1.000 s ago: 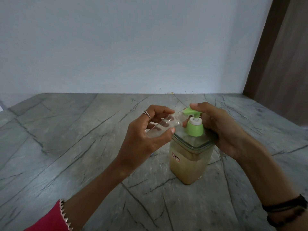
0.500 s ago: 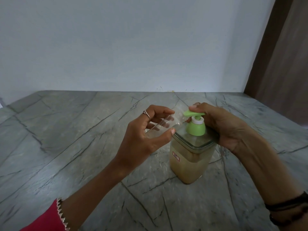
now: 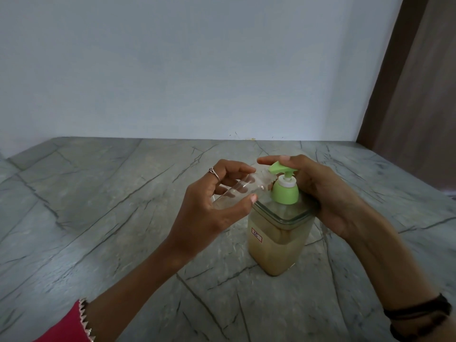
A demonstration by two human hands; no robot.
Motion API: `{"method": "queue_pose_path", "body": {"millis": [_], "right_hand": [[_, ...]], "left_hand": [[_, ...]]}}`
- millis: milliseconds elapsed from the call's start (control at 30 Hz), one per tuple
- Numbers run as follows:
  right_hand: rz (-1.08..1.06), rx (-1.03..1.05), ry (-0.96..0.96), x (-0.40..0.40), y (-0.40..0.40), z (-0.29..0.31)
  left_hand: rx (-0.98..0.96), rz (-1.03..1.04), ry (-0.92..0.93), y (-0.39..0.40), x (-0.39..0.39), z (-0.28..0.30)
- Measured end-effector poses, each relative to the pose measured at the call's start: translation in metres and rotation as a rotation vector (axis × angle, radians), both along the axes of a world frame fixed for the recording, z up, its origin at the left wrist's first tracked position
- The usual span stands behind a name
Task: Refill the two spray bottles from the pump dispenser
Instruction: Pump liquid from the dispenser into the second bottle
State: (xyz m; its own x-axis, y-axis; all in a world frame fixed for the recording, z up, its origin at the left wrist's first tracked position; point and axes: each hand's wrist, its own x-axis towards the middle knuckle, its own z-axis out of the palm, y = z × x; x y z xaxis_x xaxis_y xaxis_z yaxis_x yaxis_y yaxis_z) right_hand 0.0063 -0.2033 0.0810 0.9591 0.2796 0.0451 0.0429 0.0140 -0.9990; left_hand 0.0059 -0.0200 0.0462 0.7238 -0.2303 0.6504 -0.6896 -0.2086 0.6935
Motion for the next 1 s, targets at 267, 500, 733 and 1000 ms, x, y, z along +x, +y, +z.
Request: {"method": "queue_pose_path", "body": {"millis": [267,500,733,1000], "right_hand": [[0.004,0.09,0.039,0.0056,-0.0024,0.0016],[0.008,0.054,0.033,0.0072,-0.0034,-0.0007],[-0.07,-0.009,0.072,0.0026,0.0009,-0.0022],[-0.043,0.054,0.118,0.0019,-0.0011,0.0046]], "left_hand": [[0.006,-0.004,0.003,0.0001,-0.0001,0.0002],[0.01,0.005,0.018,-0.0006,0.0002,-0.0014],[-0.002,0.01,0.013,-0.0006,-0.0005,-0.0003],[-0.007,-0.001,0.006,-0.0018,-0.0023,-0.0006]]}}
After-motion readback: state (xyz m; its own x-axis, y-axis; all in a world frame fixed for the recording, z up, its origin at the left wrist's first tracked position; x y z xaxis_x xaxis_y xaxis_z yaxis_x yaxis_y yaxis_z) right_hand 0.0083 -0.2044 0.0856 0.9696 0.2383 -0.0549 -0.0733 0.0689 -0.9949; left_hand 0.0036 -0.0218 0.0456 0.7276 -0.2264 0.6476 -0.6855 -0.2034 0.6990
